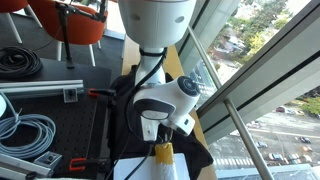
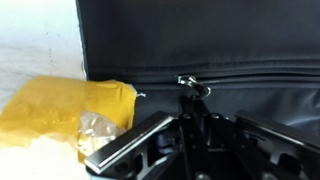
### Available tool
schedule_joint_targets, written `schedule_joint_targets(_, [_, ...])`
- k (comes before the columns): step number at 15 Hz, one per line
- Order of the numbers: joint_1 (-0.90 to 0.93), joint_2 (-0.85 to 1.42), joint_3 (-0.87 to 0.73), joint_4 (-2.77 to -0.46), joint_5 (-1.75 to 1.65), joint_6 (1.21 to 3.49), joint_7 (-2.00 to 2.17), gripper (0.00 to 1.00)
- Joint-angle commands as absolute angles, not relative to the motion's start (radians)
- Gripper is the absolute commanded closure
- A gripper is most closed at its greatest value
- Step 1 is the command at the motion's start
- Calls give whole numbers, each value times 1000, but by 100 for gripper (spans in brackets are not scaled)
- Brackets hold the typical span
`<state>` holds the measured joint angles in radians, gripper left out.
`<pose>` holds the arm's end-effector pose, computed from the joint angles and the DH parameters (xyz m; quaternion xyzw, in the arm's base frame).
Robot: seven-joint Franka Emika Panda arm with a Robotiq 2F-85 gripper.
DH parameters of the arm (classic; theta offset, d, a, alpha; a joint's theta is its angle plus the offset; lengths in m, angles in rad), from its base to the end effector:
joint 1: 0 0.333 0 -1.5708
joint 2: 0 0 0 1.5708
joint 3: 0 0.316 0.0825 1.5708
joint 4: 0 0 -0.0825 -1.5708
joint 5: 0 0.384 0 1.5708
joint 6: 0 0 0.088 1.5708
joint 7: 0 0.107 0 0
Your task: Close the zipper on the black jacket.
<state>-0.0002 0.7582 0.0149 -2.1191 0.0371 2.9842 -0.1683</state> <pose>0.5560 0.0061 0.0596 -0.9960 -0.0709 -0.0539 0.0048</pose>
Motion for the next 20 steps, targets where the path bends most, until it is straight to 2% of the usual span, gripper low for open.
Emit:
schedule_joint_targets(1, [35, 737, 7, -2137, -8, 2992, -124, 98])
schedule_joint_targets(20, [234, 738, -2, -2149, -42, 3002, -33, 98])
